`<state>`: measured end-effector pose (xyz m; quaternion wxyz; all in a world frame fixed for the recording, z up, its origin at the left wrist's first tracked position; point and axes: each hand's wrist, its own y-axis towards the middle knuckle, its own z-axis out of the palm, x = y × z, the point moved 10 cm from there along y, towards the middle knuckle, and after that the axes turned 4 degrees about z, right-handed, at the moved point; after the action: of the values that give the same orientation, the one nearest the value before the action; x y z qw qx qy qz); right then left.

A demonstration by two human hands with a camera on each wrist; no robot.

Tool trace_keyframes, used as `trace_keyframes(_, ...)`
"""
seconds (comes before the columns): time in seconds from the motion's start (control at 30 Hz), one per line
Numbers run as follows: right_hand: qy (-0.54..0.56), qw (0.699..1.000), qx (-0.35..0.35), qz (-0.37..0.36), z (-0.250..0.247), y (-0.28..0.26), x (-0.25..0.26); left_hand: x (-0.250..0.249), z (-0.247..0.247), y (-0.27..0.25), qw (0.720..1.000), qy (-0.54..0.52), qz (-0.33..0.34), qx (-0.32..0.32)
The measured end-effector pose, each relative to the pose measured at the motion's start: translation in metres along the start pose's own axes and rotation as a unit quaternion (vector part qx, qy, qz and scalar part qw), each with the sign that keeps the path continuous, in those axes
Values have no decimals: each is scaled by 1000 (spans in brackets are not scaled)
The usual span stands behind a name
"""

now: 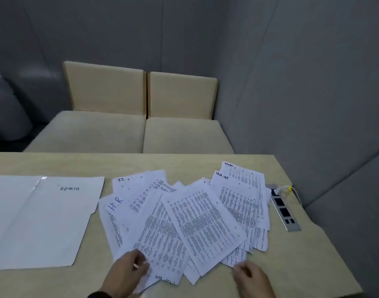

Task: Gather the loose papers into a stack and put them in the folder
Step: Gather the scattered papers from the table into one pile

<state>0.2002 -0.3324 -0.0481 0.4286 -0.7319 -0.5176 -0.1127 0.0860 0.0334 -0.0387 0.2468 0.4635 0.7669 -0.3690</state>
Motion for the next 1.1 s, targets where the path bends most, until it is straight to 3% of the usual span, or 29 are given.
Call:
trace_keyframes(0.17,-10,999,-39,11,-56,70,2,-41,11,43,998,52,-4,-43)
trace_keyframes(0.23,-42,998,-48,27,-75,101,0,-57,23,60,995,87,-29,-43)
trace_keyframes(0.33,-65,994,-54,62,-101,150,-5,-72,46,81,987,109,-117,-24)
trace_keyframes(0.43,-28,995,-29,91,-109,199,-5,-71,63,99,978,91,-183,-42)
trace_keyframes(0.5,35,989,10,141,-105,215,-3,-61,81,108,974,107,-200,-18)
trace_keyframes(0.67,77,981,110,140,-86,239,36,-85,99,112,975,94,-198,-22)
trace_keyframes(0.87,78,994,62,42,-83,239,58,-86,85,110,968,14,-231,-101)
trace_keyframes(0.97,16,996,-54,-64,-123,224,82,-77,66,101,958,15,-243,-154)
trace_keyframes(1.1,23,965,-171,-200,-187,191,128,-61,54,96,948,5,-261,-179)
